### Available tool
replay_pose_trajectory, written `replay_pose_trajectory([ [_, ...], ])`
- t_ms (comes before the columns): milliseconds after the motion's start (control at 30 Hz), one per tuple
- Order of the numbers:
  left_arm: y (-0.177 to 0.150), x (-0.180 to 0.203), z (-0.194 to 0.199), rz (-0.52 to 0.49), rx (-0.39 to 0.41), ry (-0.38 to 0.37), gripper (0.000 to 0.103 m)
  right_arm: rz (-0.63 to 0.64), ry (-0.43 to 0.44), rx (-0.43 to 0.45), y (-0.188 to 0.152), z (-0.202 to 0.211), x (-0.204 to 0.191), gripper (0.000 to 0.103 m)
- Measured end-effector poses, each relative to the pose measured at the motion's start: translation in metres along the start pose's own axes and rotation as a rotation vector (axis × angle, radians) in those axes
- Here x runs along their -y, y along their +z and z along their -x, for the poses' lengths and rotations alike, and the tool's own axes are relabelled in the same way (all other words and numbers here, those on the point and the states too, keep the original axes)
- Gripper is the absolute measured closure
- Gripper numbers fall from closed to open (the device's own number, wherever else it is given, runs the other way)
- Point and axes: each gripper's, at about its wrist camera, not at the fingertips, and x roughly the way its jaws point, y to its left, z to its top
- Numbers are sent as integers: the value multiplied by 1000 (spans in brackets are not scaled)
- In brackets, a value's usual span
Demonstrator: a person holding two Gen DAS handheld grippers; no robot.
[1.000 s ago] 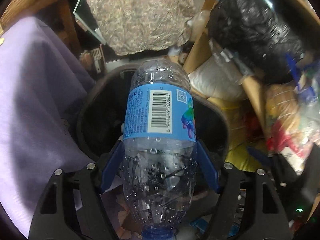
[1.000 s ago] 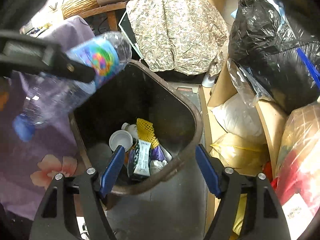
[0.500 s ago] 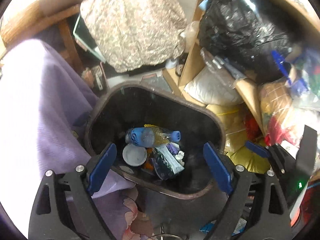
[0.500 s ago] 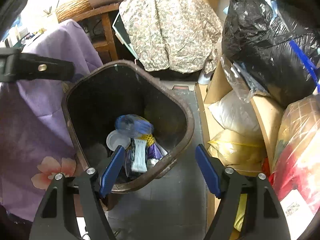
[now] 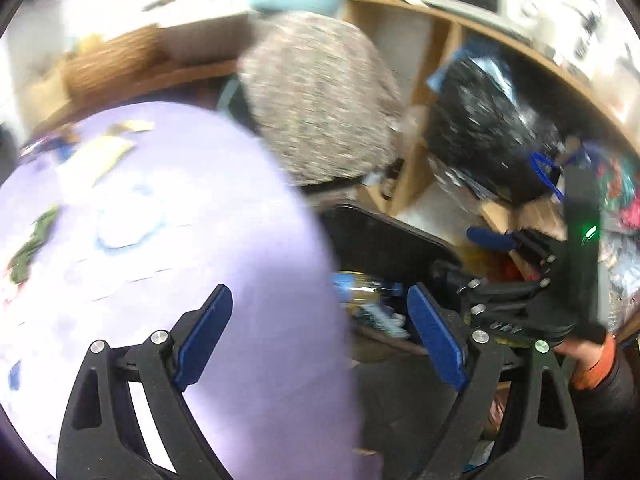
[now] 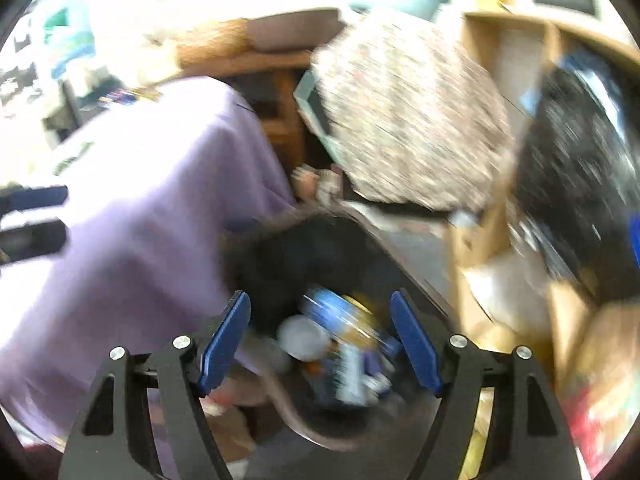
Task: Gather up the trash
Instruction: 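Move both tools back over the table, then grasp the green leaves with the left gripper while the right grasps the yellow snack bag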
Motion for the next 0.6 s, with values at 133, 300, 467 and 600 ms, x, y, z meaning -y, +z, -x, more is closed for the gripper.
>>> replay_pose_trajectory([
  [133, -21, -65, 27, 99, 40, 131, 15, 135, 150, 15, 35, -7, -68, 31],
  [300, -47, -153, 46, 270, 10, 197, 28, 291, 227, -6, 64, -27, -135, 31],
  [467, -40, -216, 55, 241, 25, 262, 33, 348, 251, -30, 85, -39, -167, 31],
  [600, -19, -257, 32, 181, -10, 321, 33, 356, 260, -38, 92, -40, -174, 31],
])
